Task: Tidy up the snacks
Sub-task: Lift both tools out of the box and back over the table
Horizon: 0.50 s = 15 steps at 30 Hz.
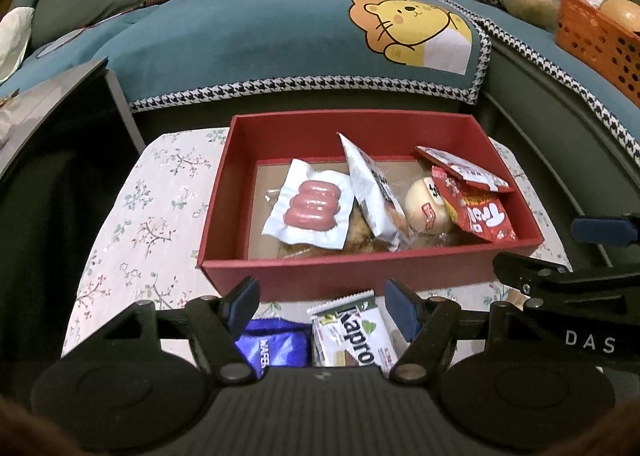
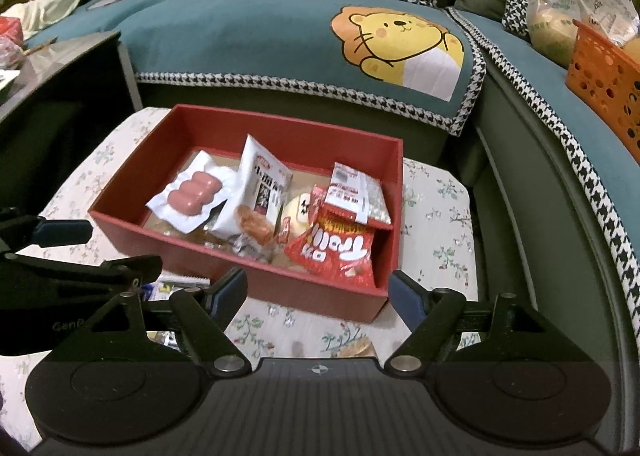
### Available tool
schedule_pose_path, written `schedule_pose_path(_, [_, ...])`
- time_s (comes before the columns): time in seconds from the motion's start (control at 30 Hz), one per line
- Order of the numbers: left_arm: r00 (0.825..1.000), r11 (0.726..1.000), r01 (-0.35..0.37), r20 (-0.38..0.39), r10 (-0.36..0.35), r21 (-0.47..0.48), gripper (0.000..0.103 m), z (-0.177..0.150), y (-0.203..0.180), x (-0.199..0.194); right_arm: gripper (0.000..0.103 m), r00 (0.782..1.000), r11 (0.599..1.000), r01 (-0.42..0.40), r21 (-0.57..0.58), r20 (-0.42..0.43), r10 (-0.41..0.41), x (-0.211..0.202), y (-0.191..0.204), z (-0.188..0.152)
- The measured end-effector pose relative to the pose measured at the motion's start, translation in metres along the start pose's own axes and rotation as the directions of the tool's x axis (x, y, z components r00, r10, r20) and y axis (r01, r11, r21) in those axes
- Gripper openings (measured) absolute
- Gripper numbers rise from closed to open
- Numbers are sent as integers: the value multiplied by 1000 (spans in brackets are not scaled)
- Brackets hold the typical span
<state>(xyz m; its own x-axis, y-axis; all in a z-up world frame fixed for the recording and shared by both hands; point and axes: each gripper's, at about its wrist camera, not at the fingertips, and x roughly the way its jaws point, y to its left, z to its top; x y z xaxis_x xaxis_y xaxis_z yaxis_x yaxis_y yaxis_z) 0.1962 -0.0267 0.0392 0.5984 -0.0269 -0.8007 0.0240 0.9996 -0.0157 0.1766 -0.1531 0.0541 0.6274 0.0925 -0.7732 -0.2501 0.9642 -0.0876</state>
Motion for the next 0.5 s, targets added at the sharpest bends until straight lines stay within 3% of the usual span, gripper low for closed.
schedule_pose_path(0.5, [1000,1000,0,-31,1,18,103,-29,2,-10,83,999,1000,-7,-18,-31,6,-14,14,-28])
